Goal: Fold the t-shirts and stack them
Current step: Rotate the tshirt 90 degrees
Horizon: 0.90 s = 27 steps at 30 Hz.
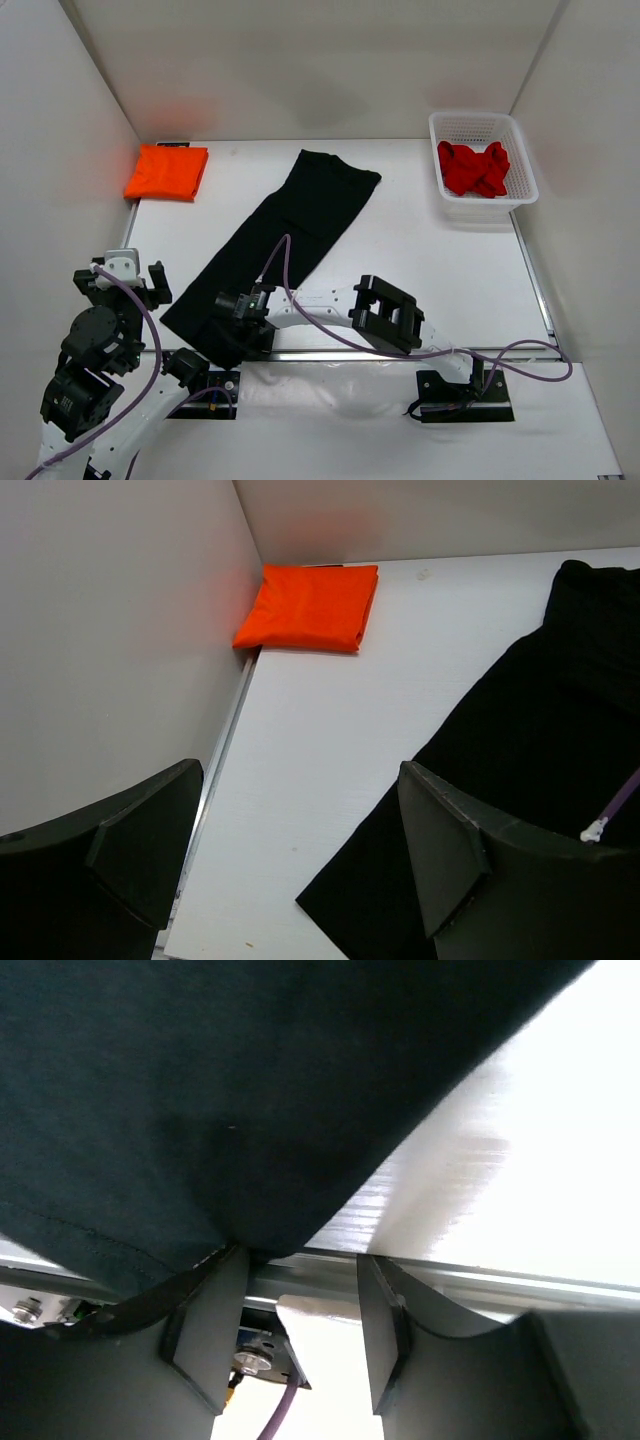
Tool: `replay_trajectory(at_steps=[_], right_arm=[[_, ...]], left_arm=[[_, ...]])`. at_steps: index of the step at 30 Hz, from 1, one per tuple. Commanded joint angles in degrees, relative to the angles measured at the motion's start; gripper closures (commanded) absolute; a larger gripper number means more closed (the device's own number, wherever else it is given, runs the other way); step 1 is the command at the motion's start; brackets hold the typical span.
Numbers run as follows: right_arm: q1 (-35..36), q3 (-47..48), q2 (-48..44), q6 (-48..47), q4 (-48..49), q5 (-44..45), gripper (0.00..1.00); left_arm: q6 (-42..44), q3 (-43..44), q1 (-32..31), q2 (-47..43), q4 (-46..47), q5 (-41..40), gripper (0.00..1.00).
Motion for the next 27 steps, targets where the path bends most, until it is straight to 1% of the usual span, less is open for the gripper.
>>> replay_trajectory(at_steps=[1,4,7,9,11,13,15,17,18,19,20,21,22,26,27], right_arm=[[-0.53,-4.67,-1.48,2.91,7.69,3.49,0.55],[-0.27,-5.03,-0.08,3.18,11.38,1.38,0.55],[0.35,-4.67,-0.16,3.36,12.27,3.74,0.56],[0.0,-6.69,-1.91,3.62,15.16,3.75,0.56],[0.09,-10.81,-3.32,4.06,17.45,4.01,0.59],[-0.26,-13.01,-4.3,4.41,19.75,3.49,0.6],[-0.53,-13.12,-4.03,3.46,20.45,3.23,0.62],[-0.7,-12.94,-3.6,2.66,20.63,3.32,0.7],[-1.4,-13.38,-3.94,2.22,21.58,3.22,0.72],[-1.67,-13.73,-3.77,1.78,22.03,2.53,0.78],[-2.11,-14.69,-4.03,1.25,23.51,2.09,0.88],[-2.55,-15.31,-4.47,0.81,24.57,1.65,0.96],[-2.9,-15.4,-4.65,0.46,25.28,1.64,1.0],[-2.64,-15.84,-6.67,-1.21,23.89,3.92,1.0],[-2.64,-16.88,-8.5,-1.39,22.84,4.36,0.99]], left_arm=[[0.44,-0.64,0.29,-0.2,0.17,-1.04,0.1],[1.23,-0.82,-0.06,-0.82,0.17,-1.39,0.11],[2.11,-1.34,-0.33,-1.17,-0.09,-1.83,0.1],[2.64,-1.61,-0.68,-1.69,0.08,-2.53,0.11],[2.56,-1.7,-0.67,-1.87,-0.09,-2.36,0.11],[2.38,-2.04,-0.59,-2.05,-0.18,-2.45,0.11],[2.64,-2.31,-0.59,-1.87,0.26,-2.36,0.11],[2.81,-2.4,-0.15,-2.22,0.43,-2.53,0.11],[2.82,-2.48,-0.41,-2.05,0.35,-2.27,0.11],[2.99,-2.49,-0.68,-2.22,0.26,-2.53,0.11],[2.73,-2.4,-0.51,-2.14,0.08,-2.45,0.11],[3.16,-2.48,-0.42,-1.96,0.17,-2.27,0.11],[2.99,-2.31,-0.42,-1.96,0.0,-2.88,0.11],[4.04,-2.49,-0.24,-2.23,0.7,-3.41,0.11],[4.31,-2.66,0.02,-2.4,1.13,-3.67,0.1]])
